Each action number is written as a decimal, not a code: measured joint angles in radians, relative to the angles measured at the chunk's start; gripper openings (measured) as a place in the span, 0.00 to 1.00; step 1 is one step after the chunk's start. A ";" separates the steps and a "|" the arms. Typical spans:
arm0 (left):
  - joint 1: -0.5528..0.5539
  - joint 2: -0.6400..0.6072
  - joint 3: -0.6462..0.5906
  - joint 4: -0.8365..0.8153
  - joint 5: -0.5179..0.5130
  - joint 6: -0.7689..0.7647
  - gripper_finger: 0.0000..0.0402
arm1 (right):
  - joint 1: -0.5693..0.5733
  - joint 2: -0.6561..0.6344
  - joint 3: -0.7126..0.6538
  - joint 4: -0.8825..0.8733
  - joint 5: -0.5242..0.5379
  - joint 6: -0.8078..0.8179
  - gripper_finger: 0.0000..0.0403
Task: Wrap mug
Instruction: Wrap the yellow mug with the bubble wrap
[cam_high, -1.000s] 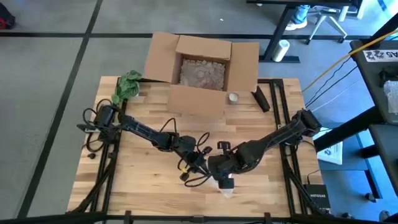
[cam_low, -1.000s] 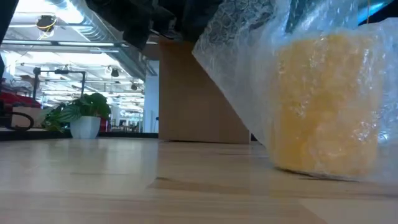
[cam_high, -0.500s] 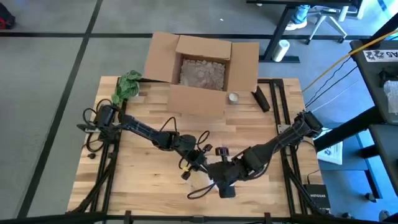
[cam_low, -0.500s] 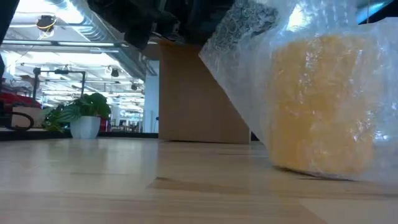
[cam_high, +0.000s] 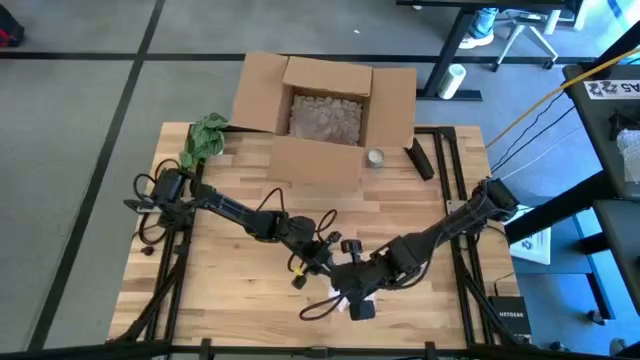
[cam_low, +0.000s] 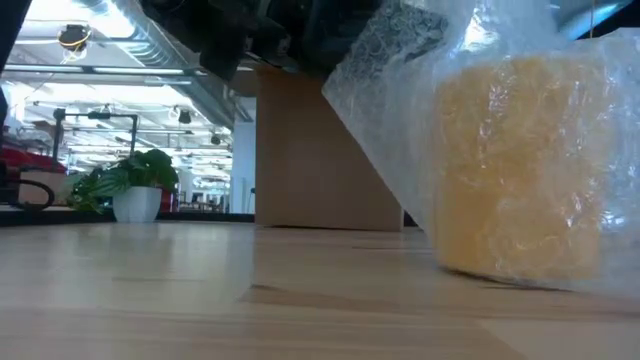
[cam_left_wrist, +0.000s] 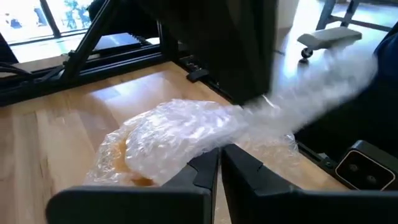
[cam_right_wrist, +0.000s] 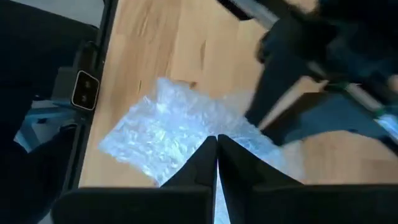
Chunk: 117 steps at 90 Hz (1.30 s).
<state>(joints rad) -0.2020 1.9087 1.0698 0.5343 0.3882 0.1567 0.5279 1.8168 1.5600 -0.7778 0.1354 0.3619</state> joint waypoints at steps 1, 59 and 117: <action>0.000 0.000 0.000 0.000 0.000 0.000 0.00 | 0.000 0.000 -0.005 0.006 -0.003 0.000 0.00; -0.003 0.001 -0.001 -0.041 0.013 0.004 0.00 | -0.036 -0.002 -0.300 0.171 -0.079 0.124 0.00; -0.047 -0.126 0.001 -0.438 -0.056 0.030 0.00 | -0.077 -0.005 -0.430 0.356 -0.179 0.157 0.00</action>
<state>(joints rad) -0.2487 1.7822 1.0704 0.0965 0.3320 0.1869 0.4507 1.8114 1.1305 -0.4217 -0.0436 0.5186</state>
